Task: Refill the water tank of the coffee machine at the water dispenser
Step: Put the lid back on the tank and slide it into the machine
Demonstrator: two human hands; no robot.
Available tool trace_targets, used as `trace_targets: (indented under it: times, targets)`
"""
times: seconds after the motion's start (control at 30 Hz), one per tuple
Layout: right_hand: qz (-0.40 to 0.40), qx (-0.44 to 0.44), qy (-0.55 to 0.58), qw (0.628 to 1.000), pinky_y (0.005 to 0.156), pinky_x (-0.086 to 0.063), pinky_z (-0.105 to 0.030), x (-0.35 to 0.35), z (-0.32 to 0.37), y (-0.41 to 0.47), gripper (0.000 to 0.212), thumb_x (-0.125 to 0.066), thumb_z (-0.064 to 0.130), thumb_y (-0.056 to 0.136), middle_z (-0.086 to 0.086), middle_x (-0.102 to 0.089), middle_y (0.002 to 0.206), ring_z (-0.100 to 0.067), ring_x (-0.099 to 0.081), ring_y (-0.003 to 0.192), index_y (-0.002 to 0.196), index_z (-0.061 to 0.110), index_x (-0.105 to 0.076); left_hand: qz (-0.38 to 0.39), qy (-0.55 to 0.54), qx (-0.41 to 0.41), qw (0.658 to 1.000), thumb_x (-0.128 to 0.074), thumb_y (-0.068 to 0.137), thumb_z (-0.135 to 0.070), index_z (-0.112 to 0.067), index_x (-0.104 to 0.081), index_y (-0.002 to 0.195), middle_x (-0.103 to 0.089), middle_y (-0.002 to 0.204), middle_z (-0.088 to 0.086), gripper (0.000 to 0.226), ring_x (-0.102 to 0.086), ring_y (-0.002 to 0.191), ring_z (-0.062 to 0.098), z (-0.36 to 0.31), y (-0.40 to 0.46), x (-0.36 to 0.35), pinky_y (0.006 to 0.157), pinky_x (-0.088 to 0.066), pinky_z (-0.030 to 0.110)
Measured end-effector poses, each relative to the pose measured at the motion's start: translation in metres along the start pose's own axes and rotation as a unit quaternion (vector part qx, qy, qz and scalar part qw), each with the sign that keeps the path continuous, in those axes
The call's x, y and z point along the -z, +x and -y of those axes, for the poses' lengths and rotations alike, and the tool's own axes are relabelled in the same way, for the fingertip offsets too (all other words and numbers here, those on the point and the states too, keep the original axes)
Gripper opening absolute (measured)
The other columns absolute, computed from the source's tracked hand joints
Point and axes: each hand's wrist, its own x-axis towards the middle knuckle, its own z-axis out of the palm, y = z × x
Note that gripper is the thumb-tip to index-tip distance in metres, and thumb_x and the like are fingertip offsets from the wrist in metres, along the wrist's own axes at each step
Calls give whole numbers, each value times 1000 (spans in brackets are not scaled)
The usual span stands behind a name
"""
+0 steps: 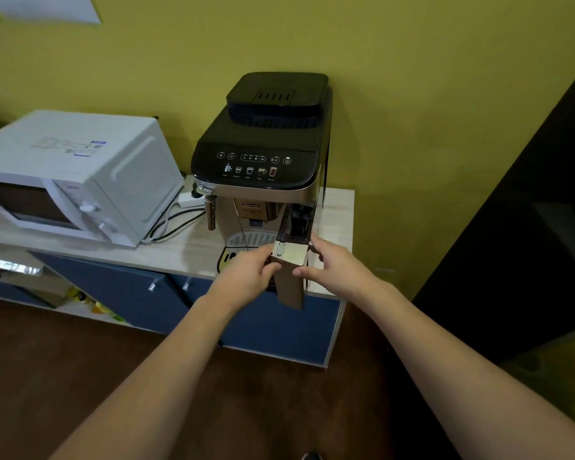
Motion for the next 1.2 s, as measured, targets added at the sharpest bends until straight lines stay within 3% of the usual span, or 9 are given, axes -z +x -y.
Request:
trace_targets:
  times: [0.13, 0.4, 0.6, 0.73, 0.83, 0.9, 1.03, 1.2]
  targets:
    - [0, -1, -31, 1000, 117, -34, -40, -1, -6, 6, 91, -69, 44, 87, -1, -30, 161, -17, -32, 145, 157, 19, -17, 21, 29, -33, 999, -57, 95, -27, -24, -60, 119, -69, 109, -1, 25, -62, 97, 19, 7, 10, 5, 83, -53, 43]
    - [-12, -3, -43, 999, 117, -33, -40, 6, -7, 24, 84, -63, 43, 92, -2, -31, 160, -19, -32, 145, 157, 18, -17, -25, 30, -52, 998, -56, 96, -24, -18, -61, 120, -69, 108, 4, 25, -63, 98, 22, 5, 31, 2, 83, -52, 40]
    - [-26, -11, -40, 999, 118, -32, -41, 12, -8, 38, 83, -60, 48, 92, 0, -29, 161, -19, -31, 146, 157, 24, -15, -97, 6, -12, 995, -55, 97, -23, -11, -62, 118, -71, 99, 9, 25, -65, 91, 26, -5, 41, -10, 70, -44, 30]
    - [-40, -26, -53, 997, 115, -30, -36, 14, -8, 37, 85, -63, 44, 92, -2, -27, 162, -20, -30, 146, 157, 21, -15, -141, -49, 15, 989, -47, 101, -21, -14, -38, 146, -62, 128, 9, 47, -63, 110, 21, -8, 13, -41, 90, -53, 37]
    - [-41, -22, -43, 998, 116, -29, -37, 17, -10, 38, 86, -66, 44, 89, -2, -27, 162, -20, -29, 147, 157, 20, -17, -78, -72, 3, 994, -45, 100, -8, -21, -15, 156, -26, 160, 0, 64, -43, 135, 17, -1, -5, -59, 107, -43, 35]
    - [-43, -25, -42, 998, 116, -31, -37, 20, -9, 42, 87, -67, 45, 88, -2, -28, 161, -20, -29, 147, 156, 20, -19, -77, -51, -8, 996, -46, 98, -3, -22, -7, 156, -12, 163, -4, 73, -38, 138, 18, 2, 1, -61, 108, -42, 38]
    - [-50, -36, -47, 997, 115, -32, -38, 27, -7, 49, 88, -70, 45, 86, -4, -33, 159, -22, -33, 145, 155, 15, -25, -79, 35, -9, 996, -53, 91, -1, -17, -2, 156, -10, 163, 2, 84, -23, 146, 21, -2, 16, -57, 117, -28, 40]
    - [-55, -47, -72, 995, 110, -38, -38, 33, -5, 58, 89, -73, 48, 82, -7, -42, 154, -24, -42, 140, 153, 14, -32, -60, 86, 14, 994, -62, 86, -5, -15, 4, 155, -14, 160, 7, 96, -30, 139, 27, -7, 24, -56, 113, -31, 40]
